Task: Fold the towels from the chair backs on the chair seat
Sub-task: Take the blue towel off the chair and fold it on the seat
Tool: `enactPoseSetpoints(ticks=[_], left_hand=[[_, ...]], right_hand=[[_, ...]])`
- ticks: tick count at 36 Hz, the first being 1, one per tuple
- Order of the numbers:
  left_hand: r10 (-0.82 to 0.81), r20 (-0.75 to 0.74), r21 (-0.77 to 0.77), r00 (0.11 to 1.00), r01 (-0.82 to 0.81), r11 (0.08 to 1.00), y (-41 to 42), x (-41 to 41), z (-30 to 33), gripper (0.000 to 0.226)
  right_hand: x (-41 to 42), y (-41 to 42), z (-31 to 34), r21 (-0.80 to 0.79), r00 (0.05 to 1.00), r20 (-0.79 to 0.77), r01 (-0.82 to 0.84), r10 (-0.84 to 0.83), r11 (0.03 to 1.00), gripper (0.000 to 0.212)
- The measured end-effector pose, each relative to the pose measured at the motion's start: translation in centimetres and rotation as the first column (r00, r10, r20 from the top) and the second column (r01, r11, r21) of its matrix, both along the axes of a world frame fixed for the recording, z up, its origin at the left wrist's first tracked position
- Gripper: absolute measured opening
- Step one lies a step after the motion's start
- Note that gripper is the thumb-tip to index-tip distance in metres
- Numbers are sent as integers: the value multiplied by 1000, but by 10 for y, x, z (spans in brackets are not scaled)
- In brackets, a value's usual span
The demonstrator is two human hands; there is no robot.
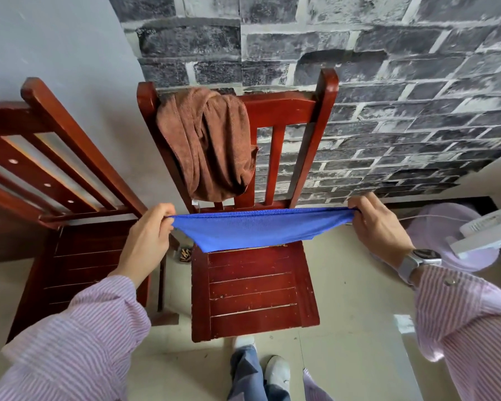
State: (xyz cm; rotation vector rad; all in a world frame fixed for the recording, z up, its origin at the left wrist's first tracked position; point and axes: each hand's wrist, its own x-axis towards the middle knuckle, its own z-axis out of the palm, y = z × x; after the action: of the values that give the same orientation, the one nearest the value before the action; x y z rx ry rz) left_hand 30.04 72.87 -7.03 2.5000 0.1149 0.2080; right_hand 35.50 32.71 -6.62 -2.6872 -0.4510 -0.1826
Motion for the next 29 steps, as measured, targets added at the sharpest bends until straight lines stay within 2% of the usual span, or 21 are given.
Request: enactPoseSetpoints(ticks=[6, 10, 14, 18, 22, 24, 27, 29], left_hand=[[-68, 101, 19, 993, 66, 998, 4, 3, 1, 18], [-52, 96, -32, 994, 55, 998, -1, 4, 3, 22], [-38, 63, -112, 997, 45, 993, -4, 4, 2, 41], [-40, 16, -71, 999, 41, 997, -7, 2, 1, 20], [-52, 11, -53, 999, 53, 997, -6, -1, 2, 18], [-53, 9, -81, 999, 53, 995, -3, -2, 1, 21], [-29, 14, -130, 999, 30, 991, -2, -5, 3, 39], [-2, 12, -162, 1000, 4, 987, -1, -7, 5, 39]], right_hand=[[-2, 2, 7, 22, 1000, 3, -16, 16, 1000, 38], [-2, 1, 8, 82, 997, -60, 61, -56, 995, 35], [-4, 2, 5, 193, 991, -70, 123, -111, 974, 31], [-4, 3, -1, 212, 976, -127, 200, -176, 957, 27], [-8, 4, -1, 166, 968, -155, 222, -197, 961, 24], [-10, 4, -1, 181, 968, -162, 222, -194, 958, 23], [-10, 5, -2, 199, 966, -173, 224, -191, 954, 22], [-11, 6, -1, 198, 965, -181, 225, -189, 954, 21]])
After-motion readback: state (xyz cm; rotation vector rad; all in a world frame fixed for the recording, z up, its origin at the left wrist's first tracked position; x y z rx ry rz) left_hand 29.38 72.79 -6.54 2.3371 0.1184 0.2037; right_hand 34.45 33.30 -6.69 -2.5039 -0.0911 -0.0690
